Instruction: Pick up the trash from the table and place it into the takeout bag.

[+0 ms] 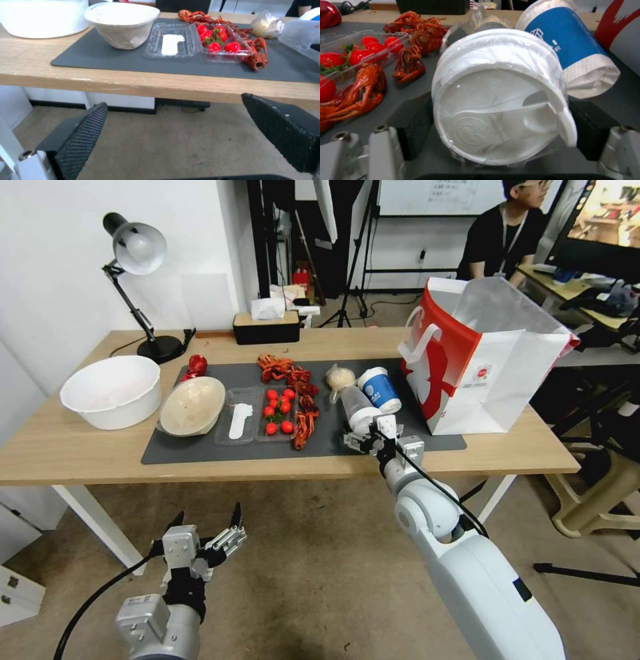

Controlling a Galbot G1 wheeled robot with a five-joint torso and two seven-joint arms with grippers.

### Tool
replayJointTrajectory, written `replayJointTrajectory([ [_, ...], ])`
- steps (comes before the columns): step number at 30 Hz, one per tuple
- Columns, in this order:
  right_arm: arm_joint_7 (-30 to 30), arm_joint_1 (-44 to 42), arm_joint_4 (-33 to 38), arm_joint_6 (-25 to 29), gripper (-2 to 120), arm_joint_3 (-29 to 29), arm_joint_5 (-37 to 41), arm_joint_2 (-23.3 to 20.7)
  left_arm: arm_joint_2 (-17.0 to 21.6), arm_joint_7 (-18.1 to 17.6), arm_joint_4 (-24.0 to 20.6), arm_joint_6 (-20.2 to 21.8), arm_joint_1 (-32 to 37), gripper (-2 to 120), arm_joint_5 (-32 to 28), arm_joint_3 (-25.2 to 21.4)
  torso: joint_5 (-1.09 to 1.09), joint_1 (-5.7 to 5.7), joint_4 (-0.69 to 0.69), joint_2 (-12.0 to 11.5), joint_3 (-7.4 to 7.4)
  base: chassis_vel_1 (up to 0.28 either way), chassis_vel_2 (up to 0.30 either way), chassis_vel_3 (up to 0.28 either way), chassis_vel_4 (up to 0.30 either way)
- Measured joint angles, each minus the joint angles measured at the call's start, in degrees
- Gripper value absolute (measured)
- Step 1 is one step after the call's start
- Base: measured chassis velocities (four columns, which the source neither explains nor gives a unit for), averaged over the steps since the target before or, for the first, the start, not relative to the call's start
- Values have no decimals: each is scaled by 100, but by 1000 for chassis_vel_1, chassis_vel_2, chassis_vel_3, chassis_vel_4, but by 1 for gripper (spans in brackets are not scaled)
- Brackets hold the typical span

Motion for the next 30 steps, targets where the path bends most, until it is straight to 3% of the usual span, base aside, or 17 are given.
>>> replayJointTrajectory([
  [2,-3,-19,9,8,75,11,0,-8,-2,-9,3,-13,-1,100,-2,22,0,0,1,0,0,0,0,0,0],
  [12,-59,-82,163,111,75,89,51,-114,-33,-15,11,-116,24,100,2,50,1,0,-2,-1,1,0,0,0,0],
  [18,-404,25,1370,367,75,434,385,-662,-63,-15,-75,-124,102,100,60,32,0,0,-2,0,1,0,0,0,0],
  [22,-277,294,1750,372,75,620,792,-960,-66,-15,-122,-125,130,100,51,40,0,0,0,0,1,0,0,0,0],
  [30,315,1137,1522,324,75,979,1588,-1629,-67,-15,-197,-124,190,100,18,6,1,0,0,-1,1,0,0,0,0],
])
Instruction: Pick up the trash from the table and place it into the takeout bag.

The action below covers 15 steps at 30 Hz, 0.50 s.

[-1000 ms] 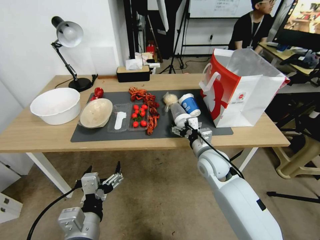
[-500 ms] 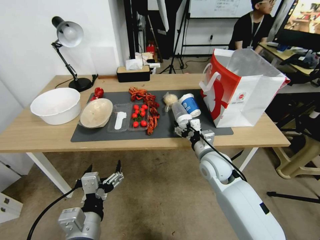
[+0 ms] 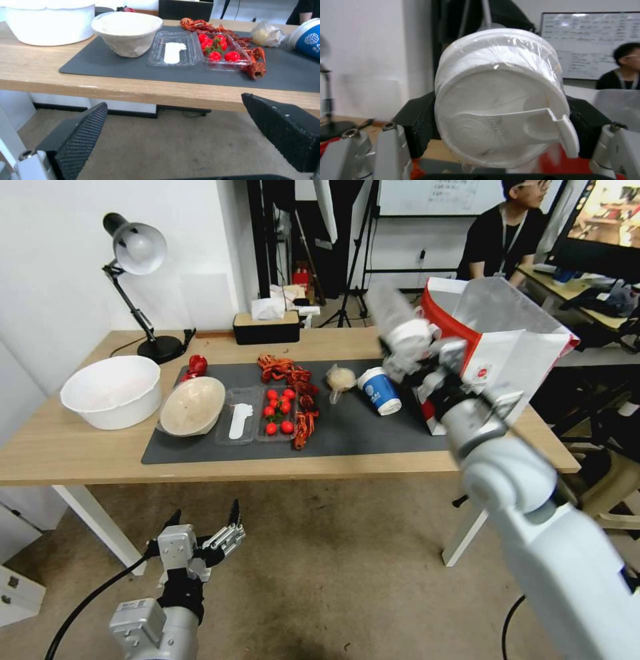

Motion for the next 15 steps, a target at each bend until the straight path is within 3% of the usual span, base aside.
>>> replayJointTrajectory([
  [15,322,947,-1337,-61,75,301,465,-486,2,26,-50,59,23,100,-15,-37,0,1,0,0,0,0,0,0,0],
])
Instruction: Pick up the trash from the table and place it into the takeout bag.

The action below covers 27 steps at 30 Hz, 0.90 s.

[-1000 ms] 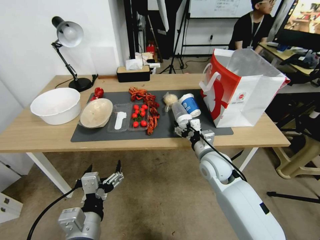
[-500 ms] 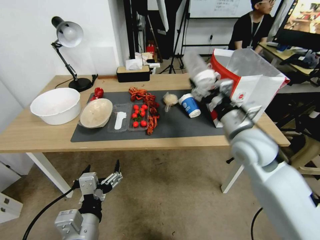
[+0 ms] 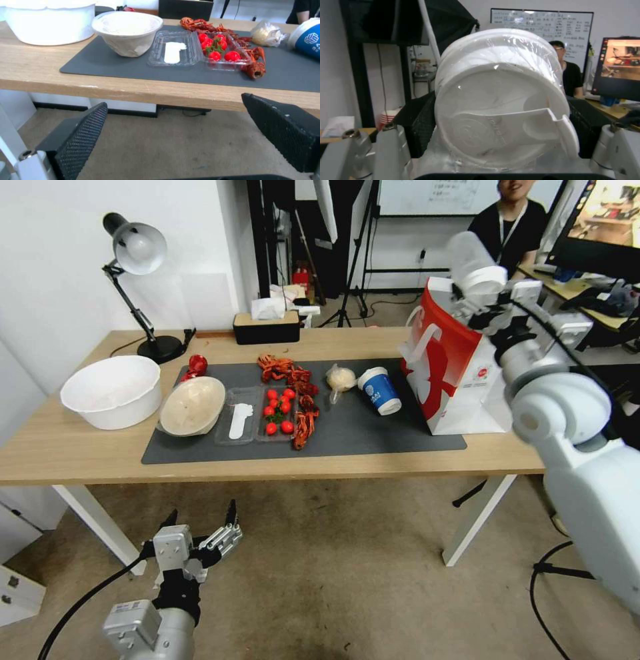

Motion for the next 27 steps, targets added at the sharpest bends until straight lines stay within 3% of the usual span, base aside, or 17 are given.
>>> replayJointTrajectory([
  [4,-31,-18,-91,-60,75,58,135,-7,0,3,-34,8,3,100,5,-24,-1,0,0,0,0,0,0,0,0],
  [6,-63,-45,-129,-63,86,75,179,4,0,4,-51,9,23,100,5,-42,-1,0,0,0,0,0,0,0,0],
  [11,-80,-79,-137,-42,99,89,185,22,-1,3,-79,7,38,100,1,-52,-2,-1,0,0,-1,0,0,0,0],
  [19,-213,-177,-42,35,100,92,155,30,-6,-3,-124,8,68,100,-36,-58,-2,0,0,1,-1,0,0,0,0],
  [27,-409,-539,842,118,100,14,701,38,-8,-5,-91,34,42,100,-69,-9,-2,0,1,1,-1,0,0,0,0],
])
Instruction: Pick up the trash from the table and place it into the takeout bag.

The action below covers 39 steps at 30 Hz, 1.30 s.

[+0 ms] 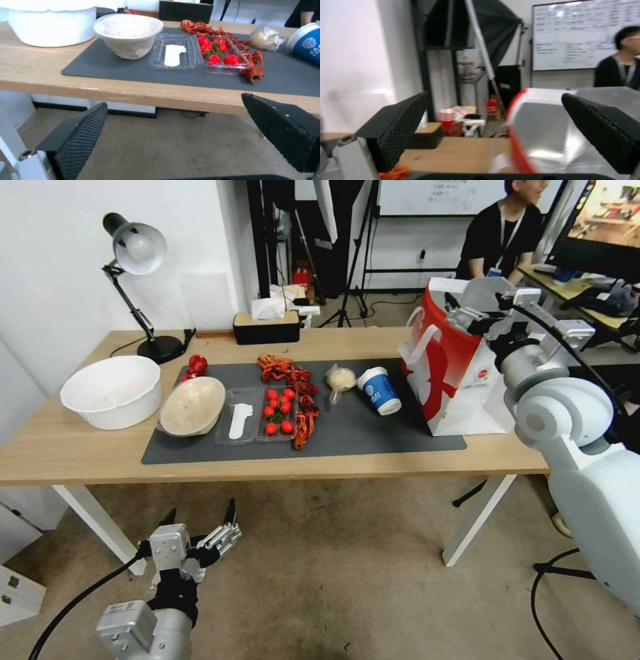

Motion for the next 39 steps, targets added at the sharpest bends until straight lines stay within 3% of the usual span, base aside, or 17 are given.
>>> replayJointTrajectory([
  [13,-211,-1692,994,181,100,-220,-588,322,3,-12,93,27,-80,100,46,-107,0,0,-1,0,0,0,0,0,0],
  [18,-203,-3008,1166,788,100,-247,-1293,559,9,-11,93,12,-95,100,59,-157,1,0,-1,0,-1,0,0,0,0],
  [26,-252,-4208,1232,1819,100,-78,-2172,828,33,-6,186,-21,-141,100,50,-105,0,0,-1,-1,-1,0,0,0,0],
  [39,-279,-4610,1153,2258,100,-115,-2522,1053,46,-6,237,-39,-164,100,54,-53,0,0,0,-1,0,0,0,0,0],
])
